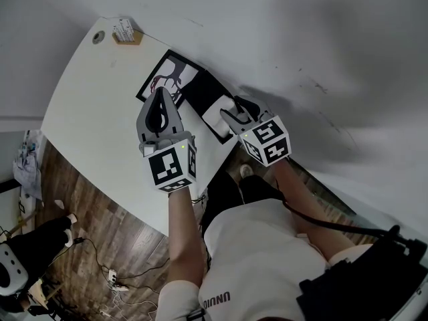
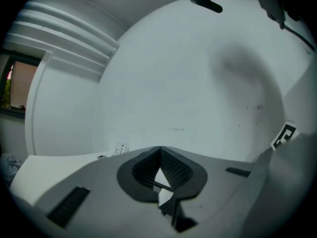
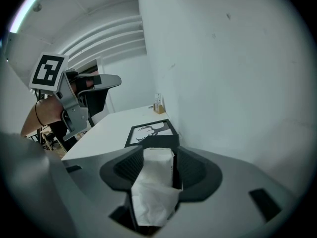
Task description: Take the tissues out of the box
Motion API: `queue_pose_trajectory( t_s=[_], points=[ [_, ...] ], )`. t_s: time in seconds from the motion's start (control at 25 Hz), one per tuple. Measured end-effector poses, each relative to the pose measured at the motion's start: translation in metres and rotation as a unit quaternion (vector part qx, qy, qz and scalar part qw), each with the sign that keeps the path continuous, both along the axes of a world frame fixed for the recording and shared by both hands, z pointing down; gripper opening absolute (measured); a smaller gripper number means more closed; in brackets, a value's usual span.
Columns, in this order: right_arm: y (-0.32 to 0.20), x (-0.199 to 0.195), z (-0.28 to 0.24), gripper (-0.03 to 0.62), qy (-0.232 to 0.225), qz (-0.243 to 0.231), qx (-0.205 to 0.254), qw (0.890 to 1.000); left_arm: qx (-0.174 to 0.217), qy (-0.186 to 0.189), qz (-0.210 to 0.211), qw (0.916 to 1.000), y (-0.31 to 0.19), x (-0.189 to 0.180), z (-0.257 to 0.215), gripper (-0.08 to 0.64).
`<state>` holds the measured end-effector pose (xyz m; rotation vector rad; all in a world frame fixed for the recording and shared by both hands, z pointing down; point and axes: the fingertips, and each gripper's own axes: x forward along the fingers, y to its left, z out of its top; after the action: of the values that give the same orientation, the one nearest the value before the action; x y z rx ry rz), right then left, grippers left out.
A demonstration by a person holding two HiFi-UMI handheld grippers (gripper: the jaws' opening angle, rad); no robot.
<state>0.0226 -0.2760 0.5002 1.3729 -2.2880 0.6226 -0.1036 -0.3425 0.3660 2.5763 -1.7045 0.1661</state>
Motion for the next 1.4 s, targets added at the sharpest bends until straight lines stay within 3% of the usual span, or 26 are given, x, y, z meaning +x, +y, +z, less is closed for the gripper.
queue_pose_trajectory(
  t_s=[0.44,1.04,1.4],
  points=[
    [0.003,-0.001,0.008,0.213,-0.027,0.006,-0.03,0.999,-0.001,0.0,0.001,1.0,0.001,0.0,0.002,0.012],
    [0.007,0.001,0.01,0.097,-0.008,0.014,-0.047,0.999,0.002,0.0,-0.005,1.0,0.002,-0.006,0.0,0.012],
    [0.006,0.001,-0.006,0.077,-0.015,0.015,-0.035,0.999,0.005,0.0,-0.007,1.0,0.003,-0.006,-0.002,0.012]
  ],
)
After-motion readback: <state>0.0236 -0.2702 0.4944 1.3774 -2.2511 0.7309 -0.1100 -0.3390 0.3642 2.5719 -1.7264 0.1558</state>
